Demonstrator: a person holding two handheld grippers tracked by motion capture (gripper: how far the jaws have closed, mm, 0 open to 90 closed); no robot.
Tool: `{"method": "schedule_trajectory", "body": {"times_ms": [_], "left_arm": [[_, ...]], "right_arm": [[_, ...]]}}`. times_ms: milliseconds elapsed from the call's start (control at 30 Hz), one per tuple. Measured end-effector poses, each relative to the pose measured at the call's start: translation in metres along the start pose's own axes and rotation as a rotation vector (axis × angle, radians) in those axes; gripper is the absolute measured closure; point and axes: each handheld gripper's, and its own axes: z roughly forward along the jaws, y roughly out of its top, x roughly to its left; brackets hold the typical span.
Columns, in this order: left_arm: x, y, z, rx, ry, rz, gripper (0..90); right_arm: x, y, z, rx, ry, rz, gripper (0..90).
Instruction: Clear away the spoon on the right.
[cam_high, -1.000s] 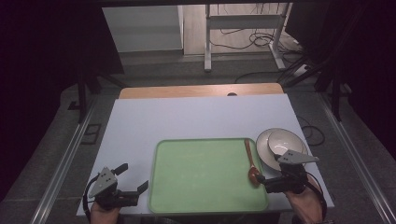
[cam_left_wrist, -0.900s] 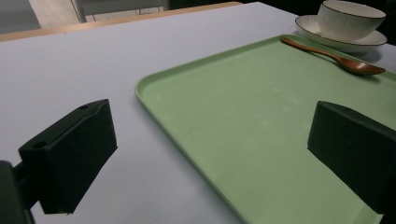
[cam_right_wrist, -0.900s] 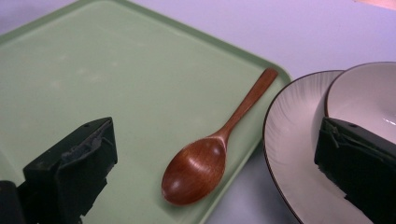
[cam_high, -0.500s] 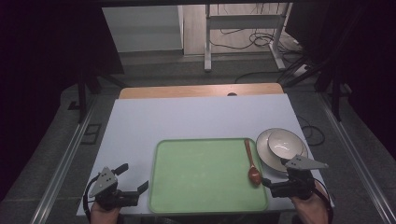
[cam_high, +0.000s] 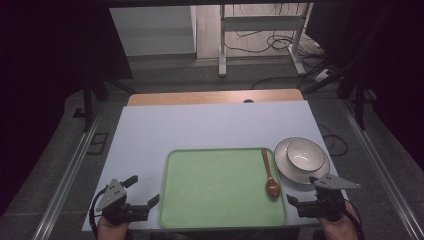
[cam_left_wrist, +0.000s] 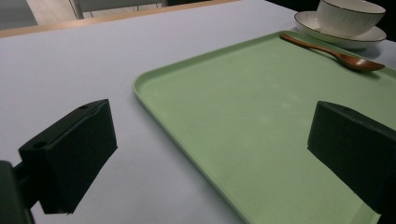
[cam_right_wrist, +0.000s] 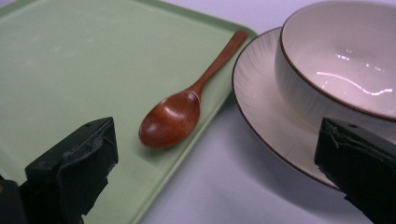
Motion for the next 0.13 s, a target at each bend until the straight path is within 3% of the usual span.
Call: {"method": "schedule_trajectory", "body": {"times_ms": [133], "left_arm": [[-0.0001,0.0003,0.0004,0.001,0.001,0.001,1.0]], "right_arm": [[-0.0024,-0.0026,0.0015,0.008,-0.010,0.008,0.0]]}}
